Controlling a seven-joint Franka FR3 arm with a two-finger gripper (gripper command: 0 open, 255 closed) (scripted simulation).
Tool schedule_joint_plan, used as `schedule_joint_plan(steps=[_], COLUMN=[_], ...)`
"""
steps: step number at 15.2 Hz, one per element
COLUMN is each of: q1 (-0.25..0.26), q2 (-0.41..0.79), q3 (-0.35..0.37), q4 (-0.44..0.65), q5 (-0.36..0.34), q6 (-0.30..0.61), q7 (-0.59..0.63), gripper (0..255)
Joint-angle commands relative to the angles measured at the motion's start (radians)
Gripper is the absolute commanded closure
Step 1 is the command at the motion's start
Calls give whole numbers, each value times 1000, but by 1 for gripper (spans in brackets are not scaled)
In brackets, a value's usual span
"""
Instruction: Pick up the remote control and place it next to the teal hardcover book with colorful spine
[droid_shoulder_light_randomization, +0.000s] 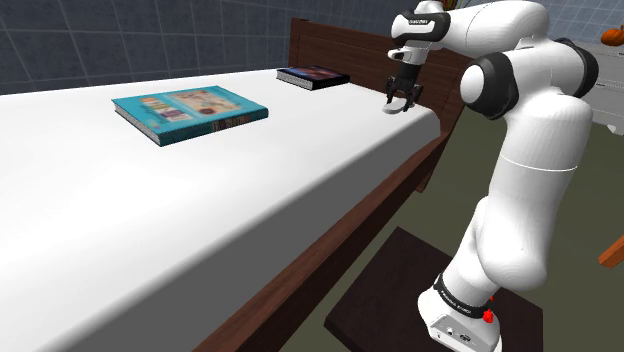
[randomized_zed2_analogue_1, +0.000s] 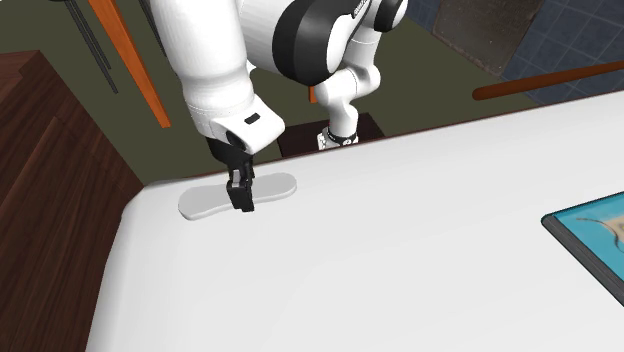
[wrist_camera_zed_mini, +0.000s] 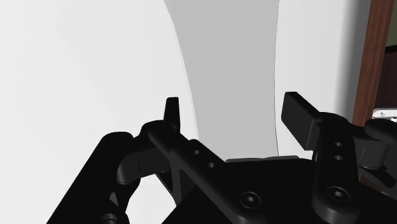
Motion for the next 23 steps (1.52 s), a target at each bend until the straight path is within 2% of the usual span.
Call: schedule_joint_plan(steps=[1,3,12,22,23], q1=[0,0,-56,-181,-131], q2=[0,0,46,137,107], q3=[0,0,4,24,20], q4=[0,-1,167,411,377], q5=[0,0,40,123,96], q6=[0,0,-139,-319,-305], q7=[0,0,-18,-46,-16], gripper=[255,255,255,255,255])
